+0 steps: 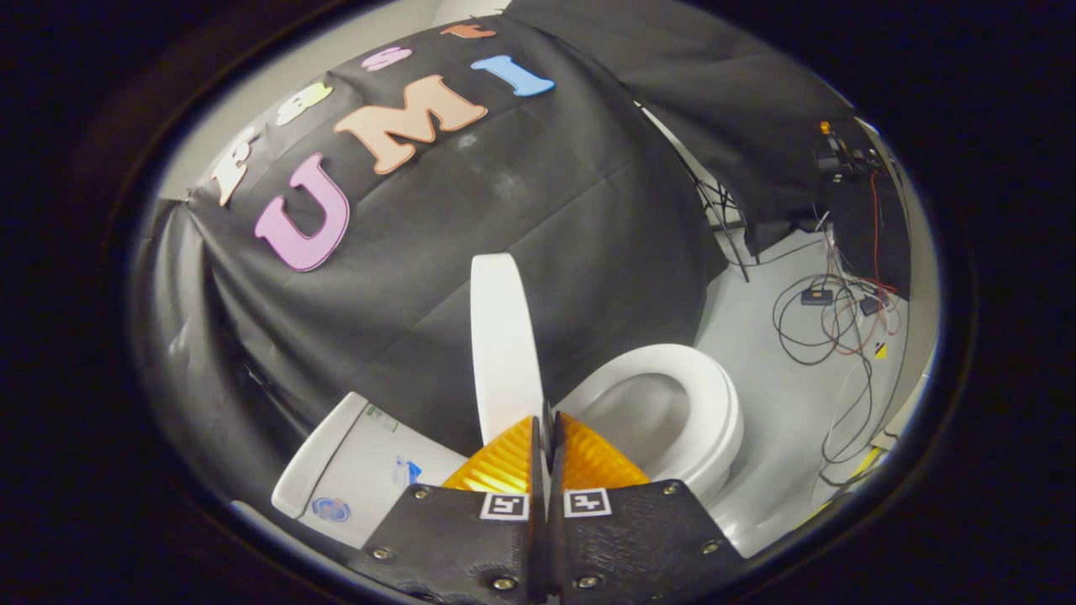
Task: Open the toilet lid.
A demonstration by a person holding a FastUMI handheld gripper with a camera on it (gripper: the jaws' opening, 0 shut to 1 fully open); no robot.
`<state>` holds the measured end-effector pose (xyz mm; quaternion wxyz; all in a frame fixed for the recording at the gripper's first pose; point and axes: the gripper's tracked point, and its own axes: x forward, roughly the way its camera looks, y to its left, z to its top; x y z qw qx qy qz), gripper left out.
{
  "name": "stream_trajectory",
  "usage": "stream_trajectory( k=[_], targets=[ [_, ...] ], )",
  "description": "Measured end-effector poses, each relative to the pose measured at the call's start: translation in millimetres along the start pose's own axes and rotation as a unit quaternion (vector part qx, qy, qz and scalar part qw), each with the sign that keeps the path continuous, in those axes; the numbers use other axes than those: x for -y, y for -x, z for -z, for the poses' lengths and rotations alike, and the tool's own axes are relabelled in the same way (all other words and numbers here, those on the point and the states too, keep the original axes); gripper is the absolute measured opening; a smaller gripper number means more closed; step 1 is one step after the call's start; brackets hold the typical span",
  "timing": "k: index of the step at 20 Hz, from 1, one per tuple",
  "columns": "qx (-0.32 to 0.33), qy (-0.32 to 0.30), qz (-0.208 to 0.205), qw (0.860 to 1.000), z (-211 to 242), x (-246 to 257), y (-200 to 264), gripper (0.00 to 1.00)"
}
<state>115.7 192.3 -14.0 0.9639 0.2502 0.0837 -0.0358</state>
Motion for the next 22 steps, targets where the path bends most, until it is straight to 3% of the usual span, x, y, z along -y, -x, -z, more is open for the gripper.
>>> stream_trajectory(
  k=[5,9,22],
  targets=[
    [0.003,0.075,0.004,0.997,0.7,-18.4,4.0,0.01],
    [0.012,0.071,-0.007,0.997,0.9,-32.8,9.0,0.01],
    [0.013,0.163,-0.018,0.986,9.3,-74.8,19.0,0.01]
  ],
)
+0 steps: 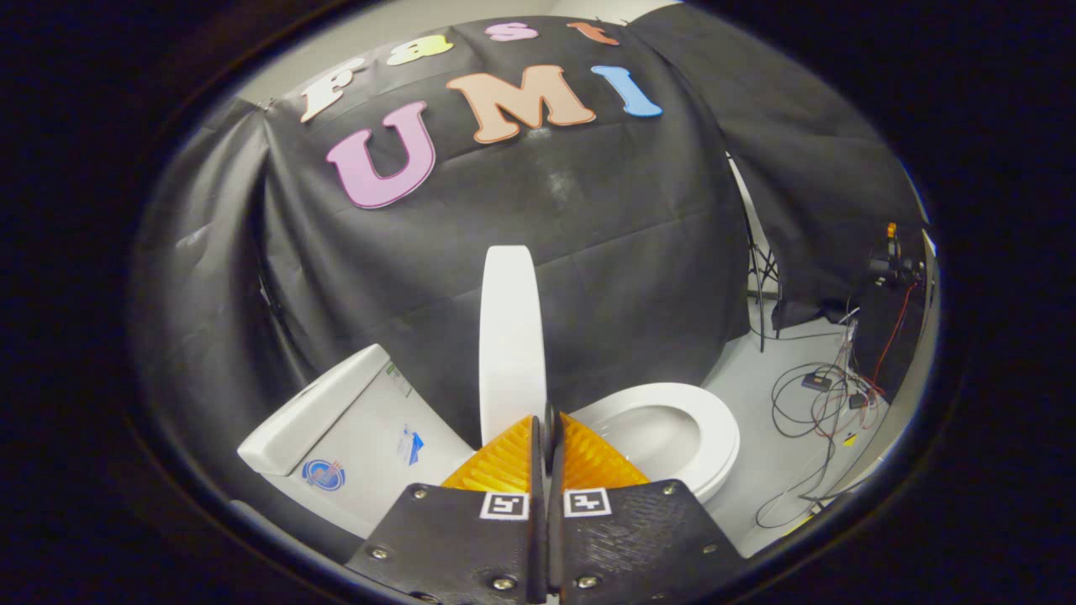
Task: Open the toilet lid.
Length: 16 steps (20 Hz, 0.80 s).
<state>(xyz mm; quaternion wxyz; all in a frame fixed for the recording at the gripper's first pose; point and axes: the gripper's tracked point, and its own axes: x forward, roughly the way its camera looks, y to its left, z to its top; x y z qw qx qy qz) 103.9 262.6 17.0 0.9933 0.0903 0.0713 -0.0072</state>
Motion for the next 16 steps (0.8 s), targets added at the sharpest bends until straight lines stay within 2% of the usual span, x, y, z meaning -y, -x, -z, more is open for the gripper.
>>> stream_trajectory(
  k=[16],
  targets=[
    [0.001,0.083,-0.037,0.996,2.9,-57.8,10.5,0.01]
  ],
)
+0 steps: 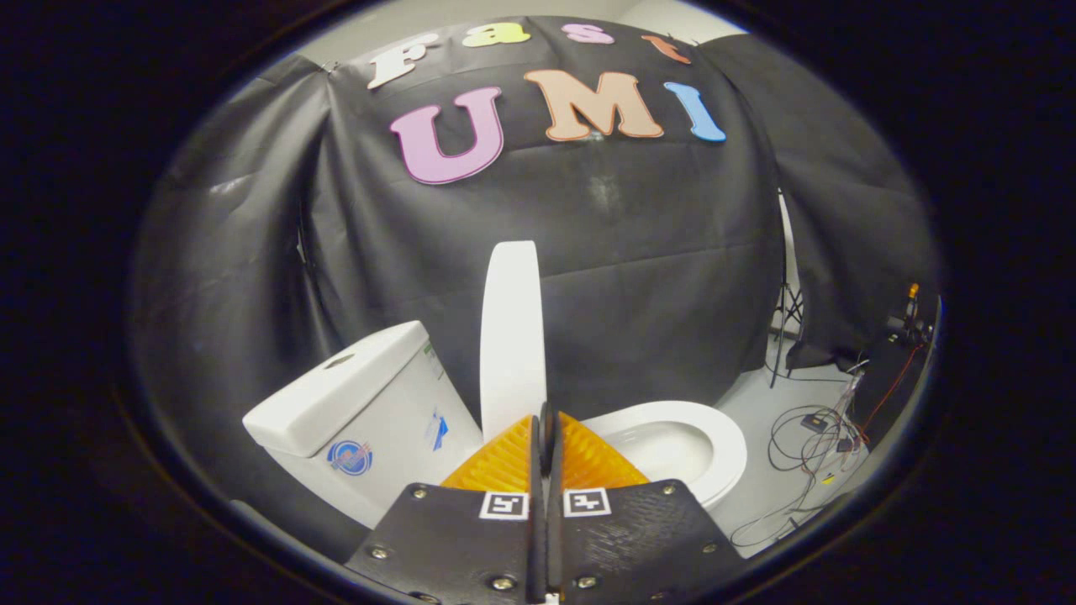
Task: Open the toilet lid.
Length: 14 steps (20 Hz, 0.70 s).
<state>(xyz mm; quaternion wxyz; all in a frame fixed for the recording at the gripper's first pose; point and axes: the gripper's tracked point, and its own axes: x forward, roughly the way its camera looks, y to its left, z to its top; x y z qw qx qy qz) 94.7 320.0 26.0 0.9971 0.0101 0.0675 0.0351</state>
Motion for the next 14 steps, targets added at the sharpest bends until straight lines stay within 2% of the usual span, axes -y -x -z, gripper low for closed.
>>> stream_trajectory(
  k=[14],
  targets=[
    [0.009,0.052,-0.054,0.997,5.5,-57.0,3.4,0.02]
  ],
)
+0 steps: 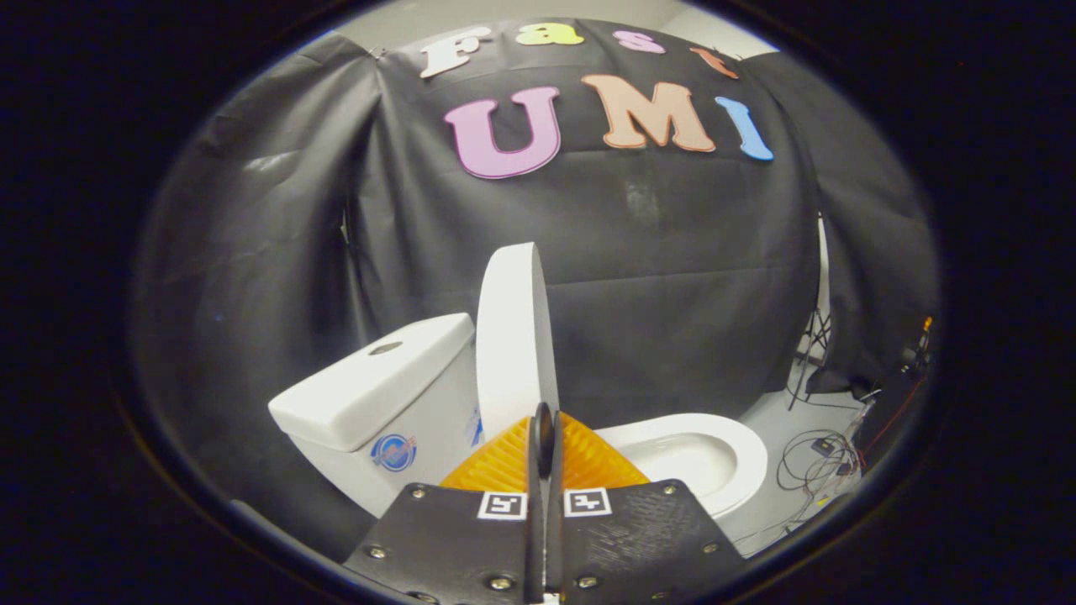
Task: Open the toilet lid.
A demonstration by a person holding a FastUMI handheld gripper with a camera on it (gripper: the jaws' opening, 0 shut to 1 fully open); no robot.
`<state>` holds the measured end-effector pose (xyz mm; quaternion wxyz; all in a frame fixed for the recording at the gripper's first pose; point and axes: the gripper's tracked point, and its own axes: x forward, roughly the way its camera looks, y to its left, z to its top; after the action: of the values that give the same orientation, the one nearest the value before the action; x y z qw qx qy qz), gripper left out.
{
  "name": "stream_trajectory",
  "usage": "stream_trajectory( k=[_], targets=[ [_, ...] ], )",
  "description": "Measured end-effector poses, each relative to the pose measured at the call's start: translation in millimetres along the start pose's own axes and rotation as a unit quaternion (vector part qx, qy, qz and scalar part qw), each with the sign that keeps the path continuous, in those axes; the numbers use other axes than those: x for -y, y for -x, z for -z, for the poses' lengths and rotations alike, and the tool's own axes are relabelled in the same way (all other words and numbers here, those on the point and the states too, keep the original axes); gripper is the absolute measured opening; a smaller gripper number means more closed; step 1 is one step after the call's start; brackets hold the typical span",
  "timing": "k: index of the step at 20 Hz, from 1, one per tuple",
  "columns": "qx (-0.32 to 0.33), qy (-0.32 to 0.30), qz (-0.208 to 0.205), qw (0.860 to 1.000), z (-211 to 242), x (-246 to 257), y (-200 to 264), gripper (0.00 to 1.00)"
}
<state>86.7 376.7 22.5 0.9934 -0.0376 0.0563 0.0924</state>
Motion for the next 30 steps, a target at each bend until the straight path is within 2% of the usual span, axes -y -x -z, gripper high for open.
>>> stream_trajectory(
  k=[16,25,28,30],
  targets=[
    [-0.009,0.000,-0.077,0.997,7.7,-56.7,-3.9,0.04],
    [-0.015,0.017,-0.091,0.996,11.0,-78.2,-3.9,0.04],
    [-0.018,0.014,-0.093,0.995,13.0,-80.8,-4.6,0.08],
    [-0.017,0.012,-0.090,0.996,12.4,-79.8,-3.5,0.14]
  ],
)
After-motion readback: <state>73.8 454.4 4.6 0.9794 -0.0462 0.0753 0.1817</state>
